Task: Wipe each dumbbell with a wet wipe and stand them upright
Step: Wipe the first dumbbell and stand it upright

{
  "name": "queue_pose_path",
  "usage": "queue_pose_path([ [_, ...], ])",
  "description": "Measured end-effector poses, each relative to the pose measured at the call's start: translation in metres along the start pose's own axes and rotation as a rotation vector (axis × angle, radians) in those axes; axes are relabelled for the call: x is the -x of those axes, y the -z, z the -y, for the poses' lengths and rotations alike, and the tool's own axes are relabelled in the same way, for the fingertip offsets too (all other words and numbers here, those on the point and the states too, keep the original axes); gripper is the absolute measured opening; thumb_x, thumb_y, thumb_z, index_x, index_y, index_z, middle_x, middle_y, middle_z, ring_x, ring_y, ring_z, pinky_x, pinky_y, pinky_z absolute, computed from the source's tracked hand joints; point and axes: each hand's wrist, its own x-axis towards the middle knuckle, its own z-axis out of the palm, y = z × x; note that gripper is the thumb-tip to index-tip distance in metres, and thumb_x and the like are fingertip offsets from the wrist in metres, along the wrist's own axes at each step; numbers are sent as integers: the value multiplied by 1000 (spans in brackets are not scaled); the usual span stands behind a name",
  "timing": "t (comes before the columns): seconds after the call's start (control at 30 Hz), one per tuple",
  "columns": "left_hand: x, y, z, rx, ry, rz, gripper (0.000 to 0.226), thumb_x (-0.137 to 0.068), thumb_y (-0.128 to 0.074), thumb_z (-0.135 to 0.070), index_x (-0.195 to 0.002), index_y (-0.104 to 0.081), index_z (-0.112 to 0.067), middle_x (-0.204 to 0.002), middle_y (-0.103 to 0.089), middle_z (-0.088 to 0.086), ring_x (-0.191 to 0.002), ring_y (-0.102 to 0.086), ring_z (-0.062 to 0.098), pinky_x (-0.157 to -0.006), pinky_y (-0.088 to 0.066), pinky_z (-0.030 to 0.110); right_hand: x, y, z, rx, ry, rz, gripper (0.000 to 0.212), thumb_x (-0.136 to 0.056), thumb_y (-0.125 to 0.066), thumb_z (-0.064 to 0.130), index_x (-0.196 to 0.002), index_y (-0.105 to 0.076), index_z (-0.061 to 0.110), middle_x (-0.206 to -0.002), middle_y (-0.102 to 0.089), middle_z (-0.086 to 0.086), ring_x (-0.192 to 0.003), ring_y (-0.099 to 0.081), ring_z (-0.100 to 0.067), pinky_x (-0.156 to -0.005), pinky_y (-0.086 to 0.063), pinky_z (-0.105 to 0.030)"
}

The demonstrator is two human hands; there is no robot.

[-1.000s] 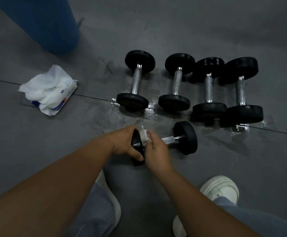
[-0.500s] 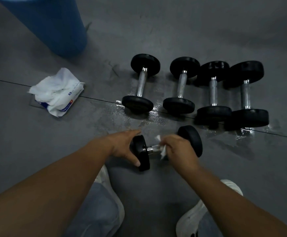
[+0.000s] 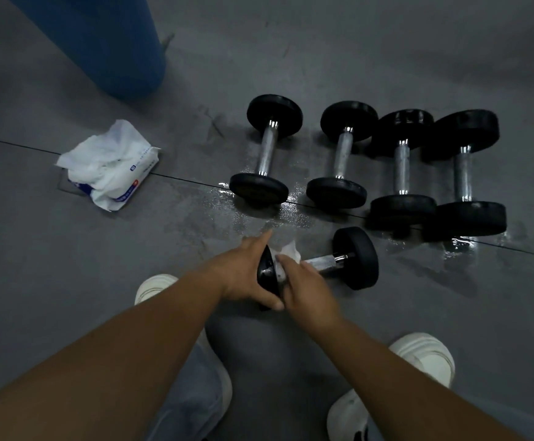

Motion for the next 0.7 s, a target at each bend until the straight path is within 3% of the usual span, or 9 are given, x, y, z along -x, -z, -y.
queue_pose_path([
  [0.07, -2, -3, 1, -103, -8, -39, 142, -47, -85, -66, -153, 4, -35, -160, -17, -3, -142, -31, 23, -113, -36, 43, 2, 14, -13, 77, 11, -17, 53, -81, -52, 7, -131, -52, 22, -114, -65, -12, -108, -56, -30, -86, -43, -31],
  [0.17, -7, 3, 4, -69, -9, -53, 141, -47, -87, -64, -154, -3, -29, -158, -24, 0, -140, -35, 21, -113, -36, 40, -4, 24, -23, 134, -31, -89, 43, -84, -50, 11, -125, -55, 24, -112, -67, -8, -102, -60, -30, -80, -46, -34],
  [0.3, -8, 6, 7, -3, -13, -89, 125, -47, -89, -60, -148, -25, -23, -145, -38, -2, -127, -47, 18, -106, -41, 33, 0, 1, -8, 81, 149, 35, 43, -83, -46, 13, -124, -56, 22, -116, -61, -10, -111, -54, -29, -94, -44, -34],
  [0.37, -8, 10, 11, 33, -21, -101, 117, -47, -89, -61, -143, -33, -26, -139, -41, -4, -122, -49, 17, -105, -43, 35, 11, 5, -16, 32, 50, -53, 35, -85, -50, 16, -118, -62, 20, -112, -66, -13, -103, -58, -25, -87, -43, -29],
  [0.43, -9, 15, 13, 64, -40, -119, 115, -49, -89, -61, -144, -34, -26, -139, -41, -5, -124, -47, 16, -107, -41, 33, 17, 11, -22, -210, -132, -257, 24, -88, -54, 20, -108, -66, 18, -100, -71, -6, -89, -63, -16, -78, -47, -26],
  [0.5, -10, 18, 12, 83, -67, -168, 112, -55, -88, -57, -148, -32, -25, -143, -40, -4, -128, -44, 14, -109, -37, 28, 6, 9, -17, -415, -293, -425, 18, -89, -56, 12, -103, -67, 15, -95, -71, -1, -86, -62, -11, -78, -46, -22],
  [0.53, -10, 18, 11, 74, -73, -187, 113, -56, -85, -58, -149, -30, -26, -146, -39, -3, -131, -43, 15, -109, -35, 27, -3, 5, -11, -378, -233, -418, 20, -88, -55, 6, -102, -67, 12, -98, -70, -3, -89, -62, -13, -81, -46, -23],
  [0.63, -7, 15, 10, -32, -57, -135, 126, -50, -75, -71, -154, -17, -28, -154, -28, -2, -138, -36, 18, -113, -35, 34, -13, -7, -3, -73, 128, -144, 22, -81, -47, 6, -90, -67, 6, -92, -68, -11, -88, -60, -26, -79, -44, -32],
  [0.7, -6, 13, 12, -87, -28, -105, 130, -50, -80, -71, -153, -13, -29, -157, -23, -3, -139, -35, 21, -112, -36, 40, -11, 4, -13, -9, 101, -107, 20, -76, -50, 11, -82, -69, 10, -85, -69, -7, -83, -60, -21, -73, -42, -29],
])
